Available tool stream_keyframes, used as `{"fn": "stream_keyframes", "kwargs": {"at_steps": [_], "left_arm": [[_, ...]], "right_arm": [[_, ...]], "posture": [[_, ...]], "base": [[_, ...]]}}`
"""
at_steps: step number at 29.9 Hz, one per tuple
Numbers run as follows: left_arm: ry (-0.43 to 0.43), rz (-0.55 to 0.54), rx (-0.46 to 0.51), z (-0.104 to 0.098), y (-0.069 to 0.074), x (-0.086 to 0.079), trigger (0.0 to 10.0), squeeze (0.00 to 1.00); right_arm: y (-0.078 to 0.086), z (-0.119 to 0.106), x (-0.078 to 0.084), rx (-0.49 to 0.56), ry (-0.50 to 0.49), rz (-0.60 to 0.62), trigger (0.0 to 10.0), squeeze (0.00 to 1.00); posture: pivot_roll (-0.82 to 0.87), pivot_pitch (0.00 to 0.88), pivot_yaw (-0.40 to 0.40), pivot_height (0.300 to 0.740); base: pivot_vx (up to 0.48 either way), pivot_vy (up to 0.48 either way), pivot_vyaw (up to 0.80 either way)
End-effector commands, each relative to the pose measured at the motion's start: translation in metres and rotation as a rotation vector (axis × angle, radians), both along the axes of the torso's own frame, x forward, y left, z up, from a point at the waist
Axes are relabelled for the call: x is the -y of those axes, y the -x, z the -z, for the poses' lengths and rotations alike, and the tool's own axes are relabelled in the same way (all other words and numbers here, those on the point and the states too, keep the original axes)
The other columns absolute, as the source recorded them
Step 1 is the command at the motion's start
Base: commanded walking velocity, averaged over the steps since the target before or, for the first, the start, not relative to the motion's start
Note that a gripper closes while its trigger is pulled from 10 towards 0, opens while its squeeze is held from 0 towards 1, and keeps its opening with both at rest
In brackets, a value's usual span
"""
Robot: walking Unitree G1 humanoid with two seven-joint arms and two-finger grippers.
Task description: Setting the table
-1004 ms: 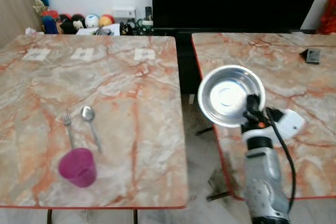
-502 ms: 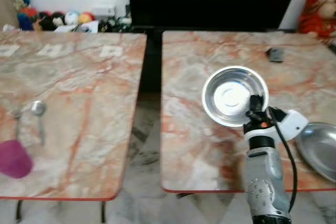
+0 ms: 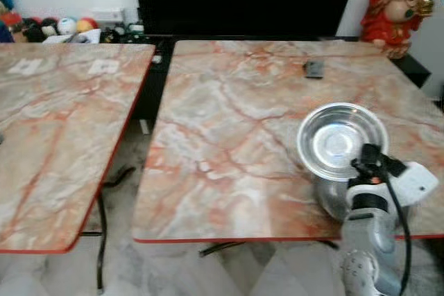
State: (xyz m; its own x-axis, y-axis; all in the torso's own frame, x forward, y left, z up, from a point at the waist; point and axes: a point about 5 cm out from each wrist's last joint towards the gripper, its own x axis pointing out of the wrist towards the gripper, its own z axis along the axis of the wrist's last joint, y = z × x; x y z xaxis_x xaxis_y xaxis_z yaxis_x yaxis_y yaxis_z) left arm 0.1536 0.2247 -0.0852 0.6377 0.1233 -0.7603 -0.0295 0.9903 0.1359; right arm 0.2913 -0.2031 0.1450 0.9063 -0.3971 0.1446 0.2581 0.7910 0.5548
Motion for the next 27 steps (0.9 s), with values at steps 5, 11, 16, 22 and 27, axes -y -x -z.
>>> {"fn": "stream_keyframes", "kwargs": {"at_steps": [5, 11, 16, 22, 27], "left_arm": [[-0.007, 0.006, -0.044, 0.004, 0.009, -0.003, 10.0, 0.00], [-0.006, 0.012, -0.051, 0.004, 0.009, -0.003, 10.0, 0.00], [-0.004, 0.015, -0.052, 0.004, 0.009, -0.002, 10.0, 0.00], [-0.006, 0.017, -0.054, 0.004, 0.009, -0.003, 10.0, 0.00], [-0.006, 0.019, -0.057, 0.004, 0.010, -0.003, 10.0, 0.00]], "right_arm": [[0.009, -0.006, 0.003, -0.011, 0.021, 0.054, 10.0, 0.00], [0.014, -0.004, 0.002, -0.063, -0.037, 0.094, 10.0, 0.00], [0.016, 0.001, 0.003, -0.102, -0.105, 0.125, 10.0, 0.00], [0.017, 0.013, 0.003, -0.182, -0.185, 0.132, 10.0, 0.00], [0.017, 0.021, 0.004, -0.222, -0.248, 0.143, 10.0, 0.00]], "posture": [[-0.02, 0.095, -0.025, 0.740], [-0.02, 0.096, -0.024, 0.740], [-0.02, 0.097, -0.023, 0.740], [-0.02, 0.098, -0.024, 0.740], [-0.02, 0.097, -0.023, 0.740]], "base": [[0.000, 0.000, 0.00], [0.000, 0.000, 0.00], [0.000, 0.000, 0.00], [0.000, 0.000, 0.00], [0.000, 0.000, 0.00]]}}
